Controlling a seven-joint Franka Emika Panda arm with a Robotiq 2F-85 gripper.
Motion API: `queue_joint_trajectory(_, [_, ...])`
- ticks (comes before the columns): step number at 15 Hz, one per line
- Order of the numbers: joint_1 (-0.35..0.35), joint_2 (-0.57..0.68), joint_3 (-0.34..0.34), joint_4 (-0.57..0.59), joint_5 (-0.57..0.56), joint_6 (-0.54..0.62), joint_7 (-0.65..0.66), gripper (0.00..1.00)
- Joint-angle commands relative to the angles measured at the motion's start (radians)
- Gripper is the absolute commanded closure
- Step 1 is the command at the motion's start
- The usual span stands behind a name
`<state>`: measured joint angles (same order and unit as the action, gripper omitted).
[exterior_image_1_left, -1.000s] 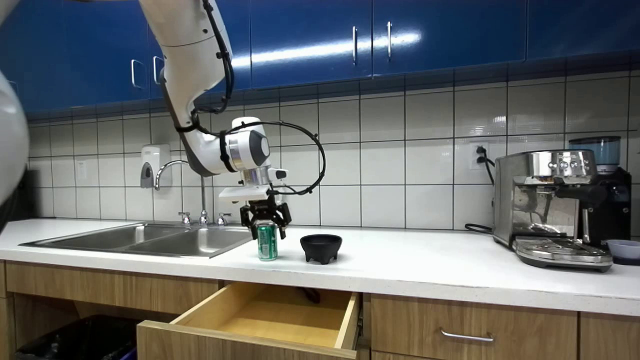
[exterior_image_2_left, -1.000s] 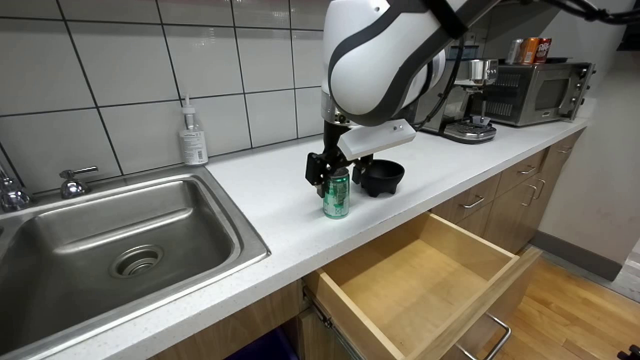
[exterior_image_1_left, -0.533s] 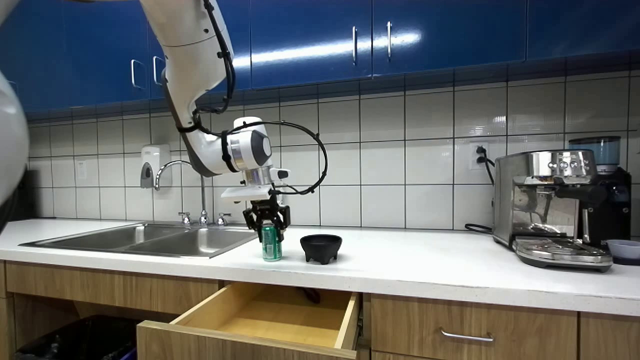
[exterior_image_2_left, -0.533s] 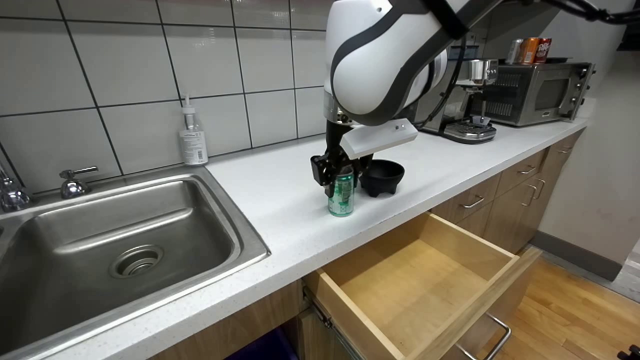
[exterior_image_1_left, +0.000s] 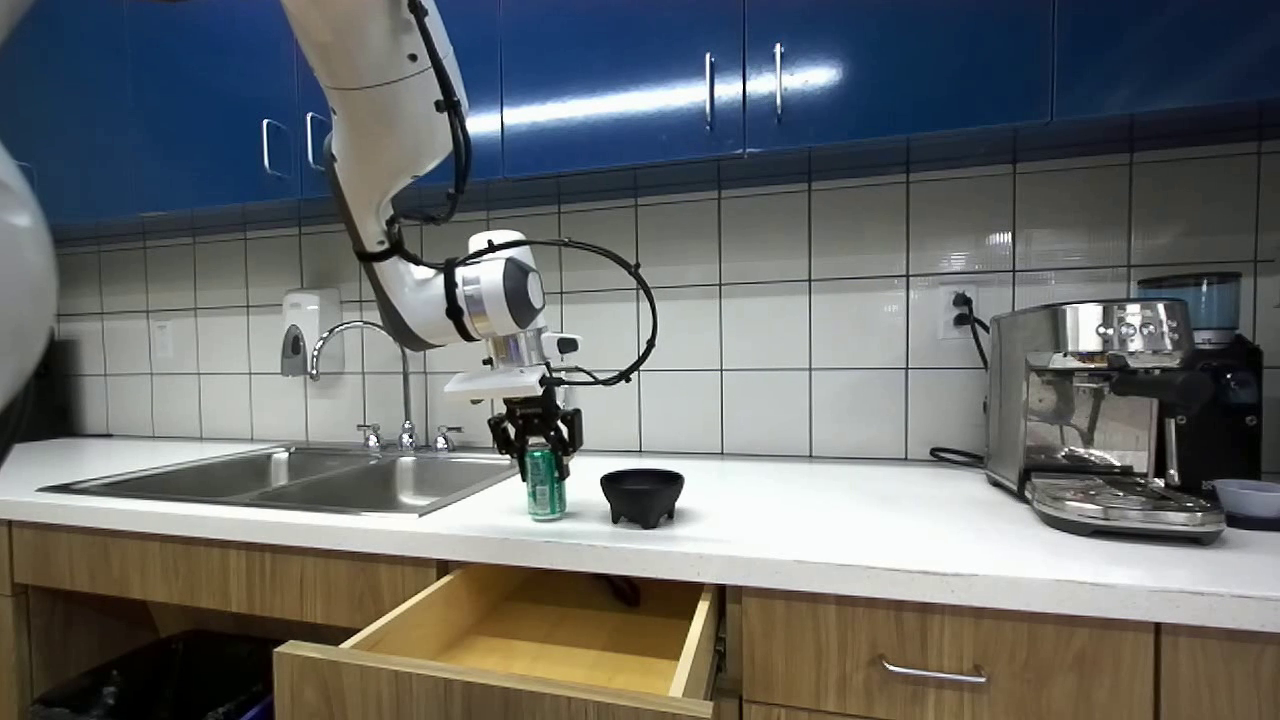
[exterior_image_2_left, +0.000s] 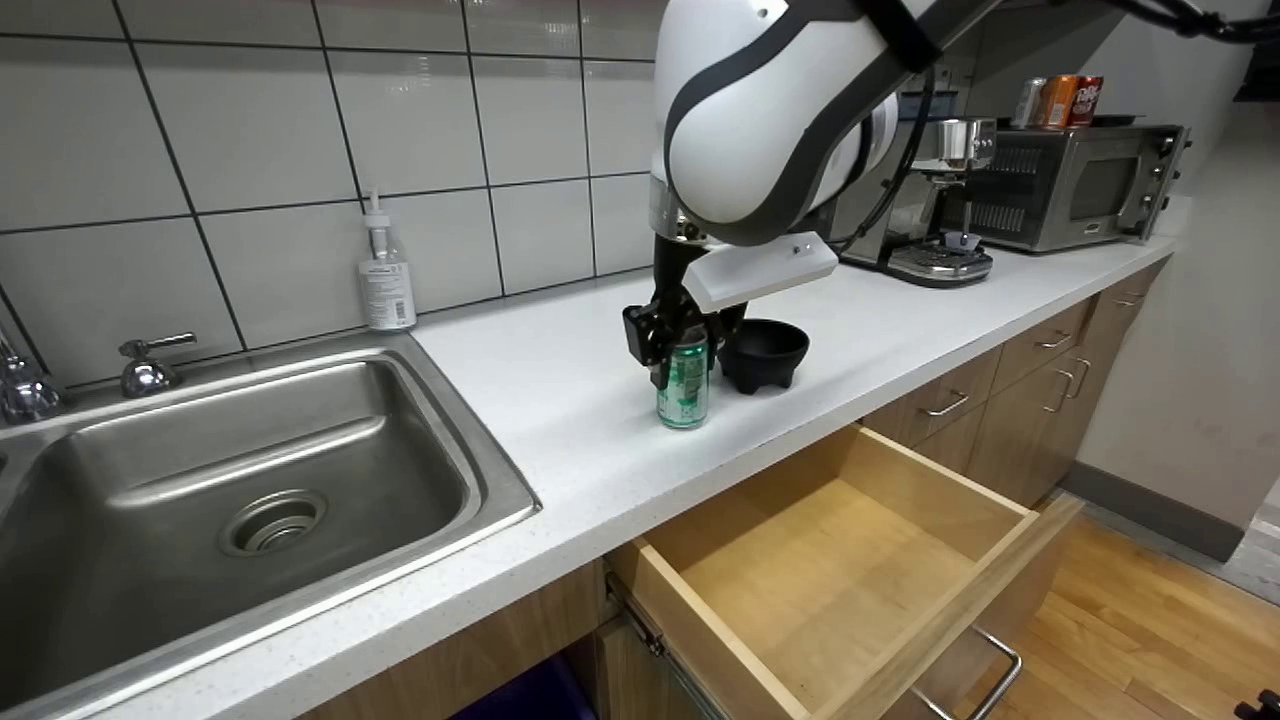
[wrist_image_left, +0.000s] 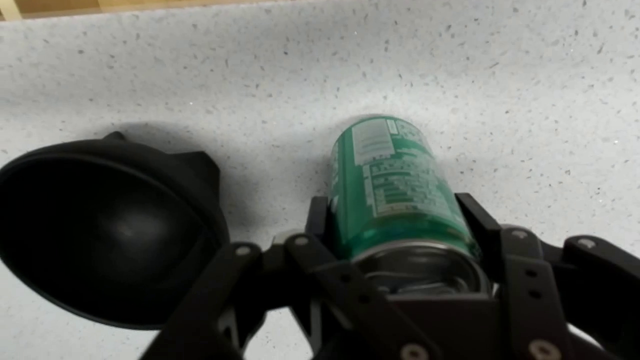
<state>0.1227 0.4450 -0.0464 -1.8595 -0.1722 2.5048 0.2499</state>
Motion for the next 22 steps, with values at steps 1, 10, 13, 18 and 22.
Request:
queue_joint_trajectory(1, [-0.016, -0.094, 0.004, -0.067, 0.013, 0.024, -0.033, 0.62])
queue_joint_trajectory(10, [-0.021, -0.270, 0.002, -0.239, -0.007, 0.029, -0.008, 0.62])
queue_joint_trajectory(13, [-0.023, -0.314, 0.003, -0.292, -0.016, 0.030, 0.000, 0.62])
queue_joint_trajectory(18, [-0.038, -0.374, 0.008, -0.388, -0.016, 0.067, -0.017, 0.62])
queue_joint_trajectory(22, [-0.048, -0.388, 0.009, -0.450, -0.021, 0.093, -0.025, 0.62])
